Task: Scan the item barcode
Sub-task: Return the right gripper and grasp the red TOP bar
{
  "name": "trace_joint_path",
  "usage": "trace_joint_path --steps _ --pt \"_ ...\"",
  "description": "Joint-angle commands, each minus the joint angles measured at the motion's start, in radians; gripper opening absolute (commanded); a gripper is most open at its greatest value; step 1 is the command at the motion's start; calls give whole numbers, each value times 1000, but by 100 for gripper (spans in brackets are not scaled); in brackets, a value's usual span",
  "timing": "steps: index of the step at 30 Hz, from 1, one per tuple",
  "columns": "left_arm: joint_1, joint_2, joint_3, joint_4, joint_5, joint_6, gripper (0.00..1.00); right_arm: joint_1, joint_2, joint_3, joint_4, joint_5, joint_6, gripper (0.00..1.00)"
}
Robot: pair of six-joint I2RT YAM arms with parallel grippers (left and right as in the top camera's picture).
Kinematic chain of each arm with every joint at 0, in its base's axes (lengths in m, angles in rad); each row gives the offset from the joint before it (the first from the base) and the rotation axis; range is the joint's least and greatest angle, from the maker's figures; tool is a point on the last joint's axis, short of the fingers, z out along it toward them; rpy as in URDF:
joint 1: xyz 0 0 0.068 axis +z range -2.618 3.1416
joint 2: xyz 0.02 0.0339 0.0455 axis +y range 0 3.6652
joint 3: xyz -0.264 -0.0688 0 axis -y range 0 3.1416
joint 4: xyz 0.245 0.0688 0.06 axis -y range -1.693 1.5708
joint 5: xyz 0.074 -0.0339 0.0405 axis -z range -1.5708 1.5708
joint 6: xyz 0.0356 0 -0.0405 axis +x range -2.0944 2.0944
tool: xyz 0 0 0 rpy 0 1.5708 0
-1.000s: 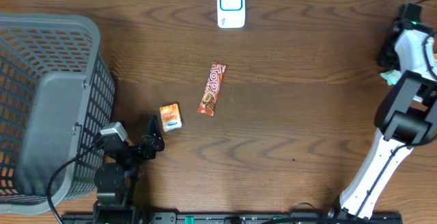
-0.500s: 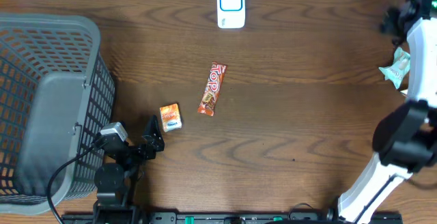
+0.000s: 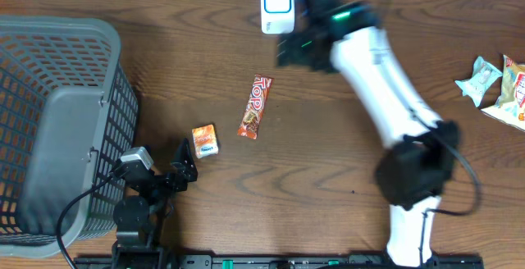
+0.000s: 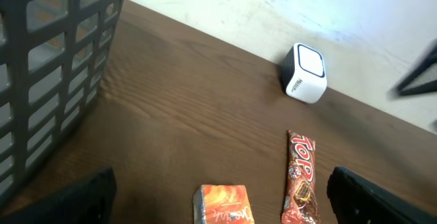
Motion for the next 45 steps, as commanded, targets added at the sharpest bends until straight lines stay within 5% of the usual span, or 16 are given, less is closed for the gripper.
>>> trace_joint_path --steps 1,5,16,31,45 --pt "5 0 -18 -32 10 -9 98 132 99 -11 24 156 81 88" --pt "5 0 -18 -32 10 -9 98 239 174 -10 105 306 95 78" --pt "5 0 -18 -32 10 -9 98 337 322 -10 272 429 113 71" --pt "5 0 -18 -32 10 -9 98 328 375 -16 213 353 166 59" --pt "5 0 -18 -32 10 -9 98 327 411 -21 161 331 162 59"
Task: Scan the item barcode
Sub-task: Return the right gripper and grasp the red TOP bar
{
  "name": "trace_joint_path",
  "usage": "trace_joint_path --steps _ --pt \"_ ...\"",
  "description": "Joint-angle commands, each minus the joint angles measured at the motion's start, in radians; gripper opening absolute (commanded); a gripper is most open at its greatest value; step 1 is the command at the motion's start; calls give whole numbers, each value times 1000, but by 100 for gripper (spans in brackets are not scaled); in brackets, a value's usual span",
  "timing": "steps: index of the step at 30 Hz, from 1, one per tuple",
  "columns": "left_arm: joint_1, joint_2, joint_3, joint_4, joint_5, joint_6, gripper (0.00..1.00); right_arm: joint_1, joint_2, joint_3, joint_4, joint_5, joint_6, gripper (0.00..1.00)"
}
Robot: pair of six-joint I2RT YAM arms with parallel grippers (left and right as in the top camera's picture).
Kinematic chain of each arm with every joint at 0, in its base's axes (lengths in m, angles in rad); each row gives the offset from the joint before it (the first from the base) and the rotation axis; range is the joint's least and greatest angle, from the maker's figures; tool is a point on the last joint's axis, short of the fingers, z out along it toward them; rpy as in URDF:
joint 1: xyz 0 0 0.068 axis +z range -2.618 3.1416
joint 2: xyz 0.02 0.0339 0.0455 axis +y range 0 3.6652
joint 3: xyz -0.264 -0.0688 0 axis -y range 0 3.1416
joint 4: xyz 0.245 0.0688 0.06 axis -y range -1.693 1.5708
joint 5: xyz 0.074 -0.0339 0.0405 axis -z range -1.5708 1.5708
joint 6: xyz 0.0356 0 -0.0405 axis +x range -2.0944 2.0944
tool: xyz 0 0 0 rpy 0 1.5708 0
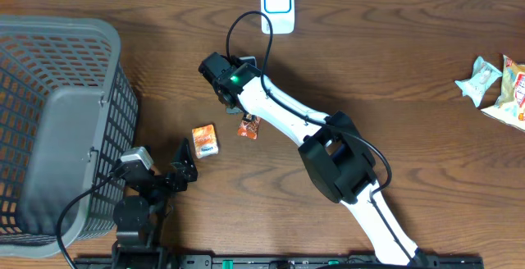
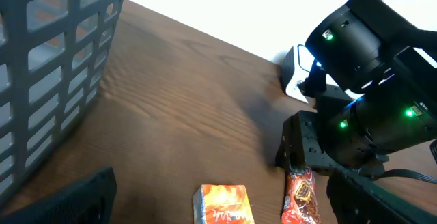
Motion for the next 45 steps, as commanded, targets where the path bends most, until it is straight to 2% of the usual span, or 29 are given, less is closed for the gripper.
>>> trace_joint_path --steps 1,21,27,29,30,35,41,43,45 --pt "4 0 -18 -32 9 -9 98 -7 74 -22 -40 -39 0 59" --pt "4 0 -18 -32 9 -9 98 -27 74 -22 -91 -61 0 58" --pt "4 0 -18 -32 9 -9 98 -69 74 -22 -153 -58 -16 33" --pt "4 0 -18 -32 9 -9 98 -84 74 -22 -180 -58 -33 29" --pt "4 0 -18 -32 9 -9 98 -98 74 -22 -203 -58 -77 20" --pt "4 0 -18 -32 9 -9 98 -119 74 -22 -224 -58 -204 4" --pt "4 0 -18 -32 9 -9 98 -142 52 -16 -280 -68 -315 1" --pt "4 0 -18 -32 9 -9 98 -151 23 -12 -302 -158 -388 1" --pt "4 0 -18 -32 9 -9 98 -168 -21 -12 -322 -338 -531 1"
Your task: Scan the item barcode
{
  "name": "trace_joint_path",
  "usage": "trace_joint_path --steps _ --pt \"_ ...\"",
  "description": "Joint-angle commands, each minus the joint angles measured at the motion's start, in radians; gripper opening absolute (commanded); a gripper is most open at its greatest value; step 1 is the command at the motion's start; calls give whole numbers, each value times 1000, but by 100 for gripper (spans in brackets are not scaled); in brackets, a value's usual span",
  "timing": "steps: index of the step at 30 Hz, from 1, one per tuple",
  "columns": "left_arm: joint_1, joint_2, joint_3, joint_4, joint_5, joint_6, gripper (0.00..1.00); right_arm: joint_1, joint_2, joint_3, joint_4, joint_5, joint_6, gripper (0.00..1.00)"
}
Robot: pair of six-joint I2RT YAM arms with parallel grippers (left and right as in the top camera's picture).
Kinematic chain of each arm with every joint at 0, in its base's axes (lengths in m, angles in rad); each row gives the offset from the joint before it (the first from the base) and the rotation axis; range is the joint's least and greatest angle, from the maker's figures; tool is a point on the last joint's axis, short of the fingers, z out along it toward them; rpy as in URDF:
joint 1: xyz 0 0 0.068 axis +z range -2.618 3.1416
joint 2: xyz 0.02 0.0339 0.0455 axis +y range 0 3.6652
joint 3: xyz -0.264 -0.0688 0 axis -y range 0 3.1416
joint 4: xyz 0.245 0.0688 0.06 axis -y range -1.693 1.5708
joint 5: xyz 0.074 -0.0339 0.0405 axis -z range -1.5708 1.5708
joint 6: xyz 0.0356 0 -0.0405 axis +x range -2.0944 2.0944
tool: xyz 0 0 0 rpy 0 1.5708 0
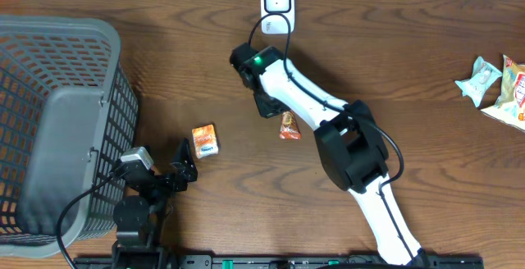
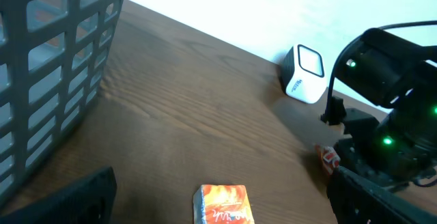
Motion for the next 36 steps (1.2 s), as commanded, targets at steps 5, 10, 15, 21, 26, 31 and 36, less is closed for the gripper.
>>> trace_joint_path --steps 5,10,15,21,26,31,36 --pt "5 0 -18 -32 9 -9 98 -134 -124 -24 -221 -805 -690 1" --pt "5 0 -18 -32 9 -9 98 -234 -140 -26 -455 -1143 -1104 1" --pt "5 0 -18 -32 9 -9 98 -293 -138 -50 -467 -1278 -1172 1" --pt "5 0 -18 -32 9 -9 98 -298 -138 -69 -467 -1370 -1216 1" --pt "5 0 -18 -32 9 -9 98 -292 -138 -101 -449 -1288 -1386 1" --pt "5 0 -18 -32 10 -9 98 -269 -138 -251 -175 -989 -1168 1" --pt "5 0 -18 -32 9 -9 98 -258 -142 -270 23 -730 -764 23"
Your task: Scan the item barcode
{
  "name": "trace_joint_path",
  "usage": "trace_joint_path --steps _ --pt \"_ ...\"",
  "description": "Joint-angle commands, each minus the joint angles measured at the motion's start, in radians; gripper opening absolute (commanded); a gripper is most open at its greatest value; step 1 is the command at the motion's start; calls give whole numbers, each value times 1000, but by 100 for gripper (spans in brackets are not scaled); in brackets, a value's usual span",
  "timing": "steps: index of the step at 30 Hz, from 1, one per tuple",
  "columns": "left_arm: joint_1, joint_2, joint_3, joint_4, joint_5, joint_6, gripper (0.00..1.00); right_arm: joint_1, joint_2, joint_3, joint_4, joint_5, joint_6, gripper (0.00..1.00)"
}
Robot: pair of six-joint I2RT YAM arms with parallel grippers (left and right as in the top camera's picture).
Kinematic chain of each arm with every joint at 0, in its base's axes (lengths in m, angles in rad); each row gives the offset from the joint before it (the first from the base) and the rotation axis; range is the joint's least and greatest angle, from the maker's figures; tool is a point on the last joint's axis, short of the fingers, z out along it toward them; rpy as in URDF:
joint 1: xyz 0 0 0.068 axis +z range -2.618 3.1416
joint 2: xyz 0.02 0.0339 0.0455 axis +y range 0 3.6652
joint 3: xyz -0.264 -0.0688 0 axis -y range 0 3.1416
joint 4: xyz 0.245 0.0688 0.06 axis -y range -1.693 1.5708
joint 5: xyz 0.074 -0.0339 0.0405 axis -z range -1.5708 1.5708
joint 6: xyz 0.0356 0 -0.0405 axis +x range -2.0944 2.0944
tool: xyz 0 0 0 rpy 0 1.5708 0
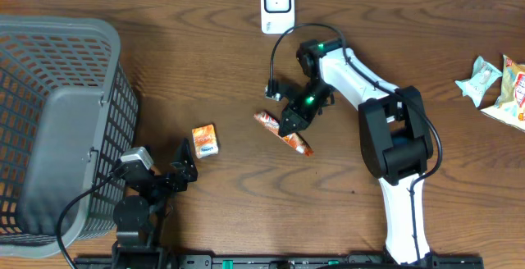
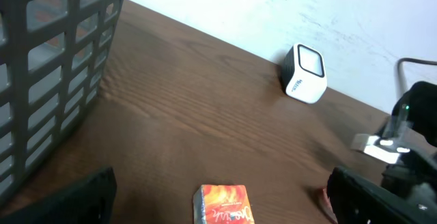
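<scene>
A red-orange candy bar (image 1: 283, 131) lies slanted at the table's middle, and my right gripper (image 1: 295, 118) is down on its middle, shut on it; whether the bar is off the wood cannot be told. The white barcode scanner (image 1: 277, 3) stands at the far edge, well beyond the bar. In the left wrist view the scanner (image 2: 305, 74) faces up and only the bar's tip (image 2: 326, 199) shows. My left gripper (image 2: 222, 186) rests open at the near left, with nothing between its fingers.
A small orange box (image 1: 205, 140) lies just ahead of the left gripper. A grey mesh basket (image 1: 57, 121) fills the left side. Several snack packets (image 1: 496, 82) sit at the right edge. The right arm (image 1: 361, 80) arcs over the table's middle.
The right gripper has shifted right and toward the near side with the candy bar. The bar has turned from nearly upright to slanted. The left arm has not moved.
The candy bar first lay free at the middle while the right arm was near the scanner. Then the right gripper was down over the bar. Later the bar was further right under the gripper, and now it is slanted below the scanner.
</scene>
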Motion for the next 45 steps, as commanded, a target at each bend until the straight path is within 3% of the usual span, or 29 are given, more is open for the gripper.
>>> trace_joint_path --steps 1,7,13,15,16,24,40,45 --pt "5 0 -18 -32 10 -9 98 11 -23 39 43 248 341 25" --pt "5 0 -18 -32 9 -9 98 16 -64 205 -31 263 507 25" --pt "5 0 -18 -32 9 -9 98 63 -135 235 -53 312 553 26" --pt "5 0 -18 -32 9 -9 98 80 -134 232 -34 382 628 4" --pt "5 0 -18 -32 9 -9 98 88 -128 225 -18 411 660 1" --pt "5 0 -18 -32 9 -9 98 153 -91 115 136 623 821 1" --pt "5 0 -18 -32 9 -9 98 308 -91 20 121 636 799 1" --pt "5 0 -18 -32 9 -9 98 334 -111 47 101 543 790 1"
